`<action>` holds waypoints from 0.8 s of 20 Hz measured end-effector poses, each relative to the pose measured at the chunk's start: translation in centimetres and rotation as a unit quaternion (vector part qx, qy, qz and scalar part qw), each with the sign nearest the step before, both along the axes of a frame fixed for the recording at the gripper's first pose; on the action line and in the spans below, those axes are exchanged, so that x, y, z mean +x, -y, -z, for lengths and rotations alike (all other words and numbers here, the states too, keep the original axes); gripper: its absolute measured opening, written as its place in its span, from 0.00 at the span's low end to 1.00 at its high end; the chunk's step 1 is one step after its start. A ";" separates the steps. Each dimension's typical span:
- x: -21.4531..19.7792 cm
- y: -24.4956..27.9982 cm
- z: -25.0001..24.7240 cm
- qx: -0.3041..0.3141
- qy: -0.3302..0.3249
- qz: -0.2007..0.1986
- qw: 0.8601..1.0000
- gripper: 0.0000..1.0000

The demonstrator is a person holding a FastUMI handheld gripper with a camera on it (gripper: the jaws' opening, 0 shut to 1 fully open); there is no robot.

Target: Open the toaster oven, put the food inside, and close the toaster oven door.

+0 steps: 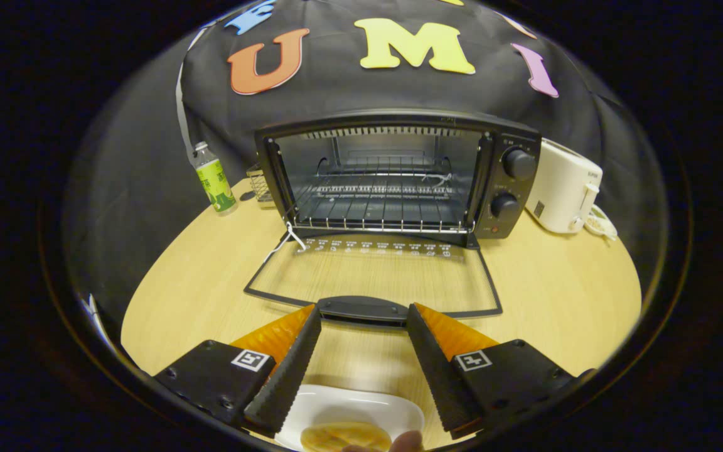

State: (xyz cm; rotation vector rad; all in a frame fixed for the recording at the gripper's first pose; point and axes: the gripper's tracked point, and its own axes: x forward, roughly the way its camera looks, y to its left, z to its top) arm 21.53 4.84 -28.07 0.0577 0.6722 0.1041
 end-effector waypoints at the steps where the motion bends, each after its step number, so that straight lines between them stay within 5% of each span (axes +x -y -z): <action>1: -0.1 -0.2 -1.1 -0.006 0.015 -0.006 1.000 0.92; 10: -7.6 -0.6 -12.2 -0.009 0.175 -0.024 0.984 1.00; 16: -12.9 -1.2 -11.7 0.011 0.204 -0.040 0.978 1.00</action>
